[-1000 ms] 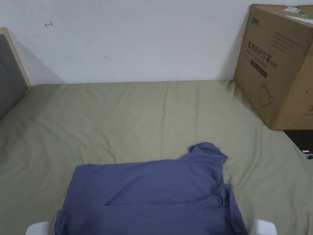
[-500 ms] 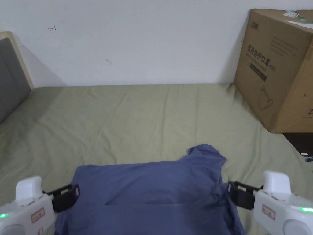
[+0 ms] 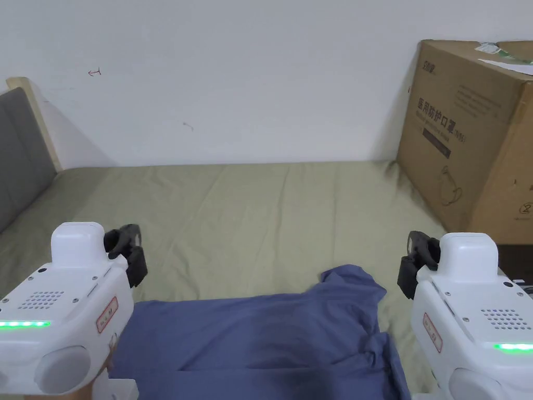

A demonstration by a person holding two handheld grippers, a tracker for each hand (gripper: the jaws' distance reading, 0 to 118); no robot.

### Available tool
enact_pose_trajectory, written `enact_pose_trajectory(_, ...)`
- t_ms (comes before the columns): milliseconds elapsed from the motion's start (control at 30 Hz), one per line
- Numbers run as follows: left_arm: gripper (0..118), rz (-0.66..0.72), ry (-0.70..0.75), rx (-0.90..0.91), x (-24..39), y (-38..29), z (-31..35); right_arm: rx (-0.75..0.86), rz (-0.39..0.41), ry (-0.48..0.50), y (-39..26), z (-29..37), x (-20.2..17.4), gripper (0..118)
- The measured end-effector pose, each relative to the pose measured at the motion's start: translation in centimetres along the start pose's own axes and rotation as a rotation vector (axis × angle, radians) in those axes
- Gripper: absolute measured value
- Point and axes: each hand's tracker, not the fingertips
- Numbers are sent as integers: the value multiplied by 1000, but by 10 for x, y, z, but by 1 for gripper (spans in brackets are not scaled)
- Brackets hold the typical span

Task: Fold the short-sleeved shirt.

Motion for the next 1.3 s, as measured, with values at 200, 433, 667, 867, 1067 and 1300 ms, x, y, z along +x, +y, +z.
enact_pose_trajectory(200, 0, -32, 1, -42, 2, -7, -21, -8, 28, 16, 1, -14, -4, 0)
enact_pose_trajectory(433, 0, -11, -14, -267, -33, -23, -92, -35, 7, 26, -2, -52, -2, 0)
enact_pose_trajectory(667, 73, 103, 22, -602, -97, -70, -206, -99, 19, 17, -20, -101, -3, 0)
enact_pose_trajectory(867, 103, 127, 135, -845, -139, -140, -277, -178, 27, 8, -48, -139, -1, 0)
enact_pose_trajectory(1067, 93, 89, 169, -936, -150, -199, -313, -260, 19, -4, -76, -170, 9, 0)
enact_pose_trajectory(1300, 2, -16, 114, -877, -129, -206, -298, -417, -98, -5, -115, -212, 28, 2)
